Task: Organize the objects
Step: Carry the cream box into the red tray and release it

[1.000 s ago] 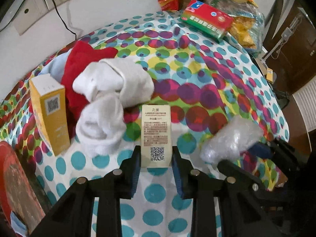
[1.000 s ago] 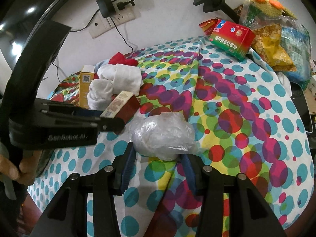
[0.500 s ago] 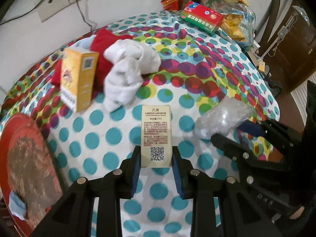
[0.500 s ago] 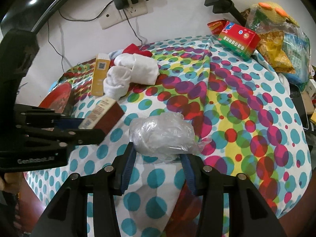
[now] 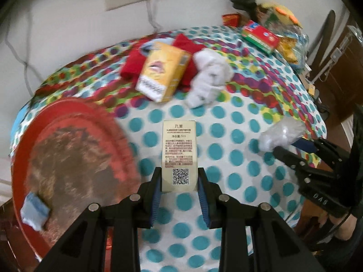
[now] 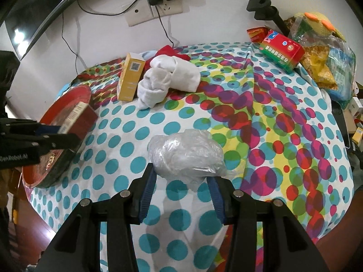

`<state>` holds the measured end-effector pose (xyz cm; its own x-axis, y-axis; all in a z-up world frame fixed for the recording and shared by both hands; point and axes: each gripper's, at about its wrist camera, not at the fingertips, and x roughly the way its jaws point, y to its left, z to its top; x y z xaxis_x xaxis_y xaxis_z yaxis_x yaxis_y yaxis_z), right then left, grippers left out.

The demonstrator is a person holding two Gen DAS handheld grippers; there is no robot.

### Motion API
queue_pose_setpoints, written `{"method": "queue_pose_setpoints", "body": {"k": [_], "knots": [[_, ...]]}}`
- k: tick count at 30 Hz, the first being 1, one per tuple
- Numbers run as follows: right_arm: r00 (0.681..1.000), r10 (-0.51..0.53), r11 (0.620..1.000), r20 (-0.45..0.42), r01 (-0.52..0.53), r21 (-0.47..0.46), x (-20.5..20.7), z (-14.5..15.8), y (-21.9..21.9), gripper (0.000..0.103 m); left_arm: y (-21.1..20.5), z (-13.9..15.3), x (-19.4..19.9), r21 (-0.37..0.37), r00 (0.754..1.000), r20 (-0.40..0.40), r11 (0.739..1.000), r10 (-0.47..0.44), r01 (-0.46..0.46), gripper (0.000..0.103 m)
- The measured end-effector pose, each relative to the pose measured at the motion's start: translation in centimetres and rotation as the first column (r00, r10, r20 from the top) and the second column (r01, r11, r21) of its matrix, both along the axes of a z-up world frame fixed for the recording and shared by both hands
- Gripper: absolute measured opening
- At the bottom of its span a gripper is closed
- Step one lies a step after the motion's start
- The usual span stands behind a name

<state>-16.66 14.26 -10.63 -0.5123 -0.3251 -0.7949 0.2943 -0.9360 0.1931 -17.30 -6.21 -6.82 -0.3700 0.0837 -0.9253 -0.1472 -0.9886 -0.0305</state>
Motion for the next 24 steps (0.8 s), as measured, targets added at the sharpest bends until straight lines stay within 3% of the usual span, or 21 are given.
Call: {"method": "queue_pose_setpoints", "body": {"k": [11,24], "knots": [[1.000,0.019,0.998,-0.009,-0.018,0.058,0.6,0.8,-2.2,0.043,-9.7,0.9,2.0,-0.042,0.990,-0.015,0.989,0.141,-0.141,0.030],[0.999,0.040,0.993,-0.002,-0.040,0.114,1.2,0.8,-4.7,0.043,-21.3,0.2,3.1,-0.075,0.950,-0.008,0.947,0.312,-0.311,0.030]]}}
